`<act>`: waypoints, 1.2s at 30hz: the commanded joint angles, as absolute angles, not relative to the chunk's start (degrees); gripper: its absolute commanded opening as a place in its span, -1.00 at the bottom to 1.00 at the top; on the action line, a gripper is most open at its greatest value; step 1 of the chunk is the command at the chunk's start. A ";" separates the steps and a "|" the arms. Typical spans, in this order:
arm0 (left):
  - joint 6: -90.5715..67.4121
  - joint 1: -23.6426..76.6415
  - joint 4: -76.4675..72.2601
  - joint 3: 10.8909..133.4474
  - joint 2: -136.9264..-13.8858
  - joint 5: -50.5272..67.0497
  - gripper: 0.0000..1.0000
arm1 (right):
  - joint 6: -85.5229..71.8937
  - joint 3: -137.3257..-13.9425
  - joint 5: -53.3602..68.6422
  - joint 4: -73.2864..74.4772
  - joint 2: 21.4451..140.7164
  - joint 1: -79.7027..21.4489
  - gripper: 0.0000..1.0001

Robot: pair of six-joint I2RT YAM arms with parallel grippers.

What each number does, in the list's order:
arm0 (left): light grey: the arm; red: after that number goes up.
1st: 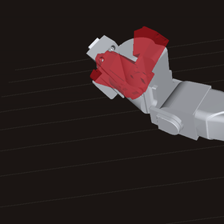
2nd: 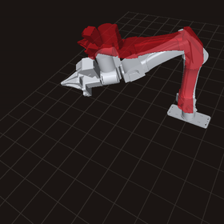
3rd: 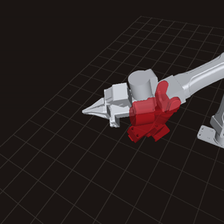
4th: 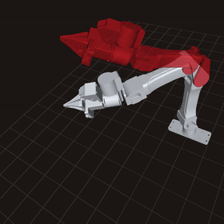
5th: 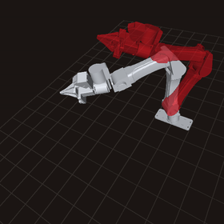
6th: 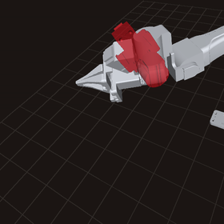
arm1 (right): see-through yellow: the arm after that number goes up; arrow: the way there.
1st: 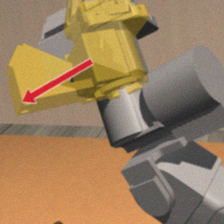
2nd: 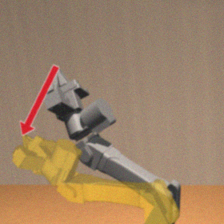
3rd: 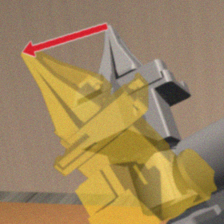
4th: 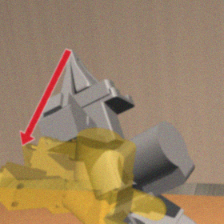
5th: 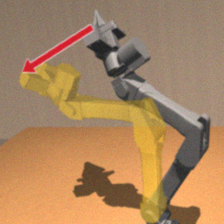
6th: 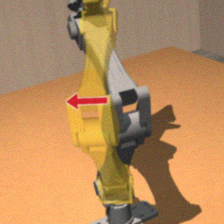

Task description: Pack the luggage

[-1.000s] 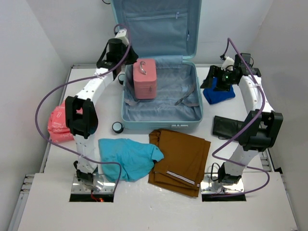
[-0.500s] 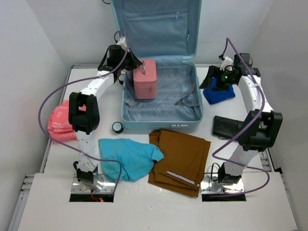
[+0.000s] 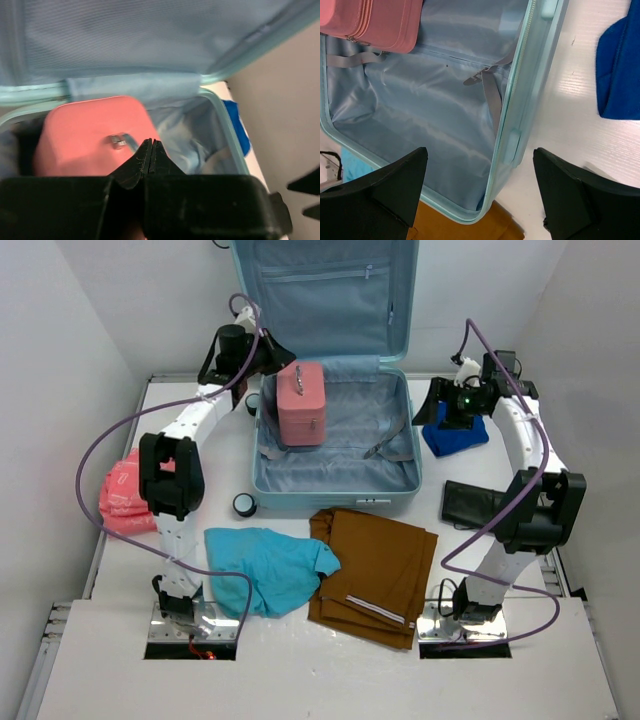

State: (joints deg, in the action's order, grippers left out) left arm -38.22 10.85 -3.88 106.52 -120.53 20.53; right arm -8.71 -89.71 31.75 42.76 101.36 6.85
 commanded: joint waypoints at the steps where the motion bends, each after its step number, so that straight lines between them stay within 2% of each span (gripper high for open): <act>1: -38.24 12.38 -8.10 110.12 -116.98 27.42 -1.00 | -7.65 -90.62 32.26 42.80 101.87 6.24 0.71; 14: -32.09 14.42 4.20 112.76 -120.41 19.43 -1.00 | -7.29 -91.58 31.11 43.50 102.04 6.06 0.71; 23: -31.56 12.74 6.77 111.53 -122.16 15.30 -1.00 | -5.89 -89.56 30.67 45.00 101.43 6.76 0.84; 36: -30.50 12.14 10.11 111.18 -122.79 11.42 -1.00 | -4.31 -90.62 32.43 48.52 102.22 9.05 0.84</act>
State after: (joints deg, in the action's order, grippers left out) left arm -31.48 12.93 10.15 110.87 -123.37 12.40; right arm -5.52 -89.27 31.55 48.05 102.19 8.75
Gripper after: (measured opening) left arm 0.006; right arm 0.919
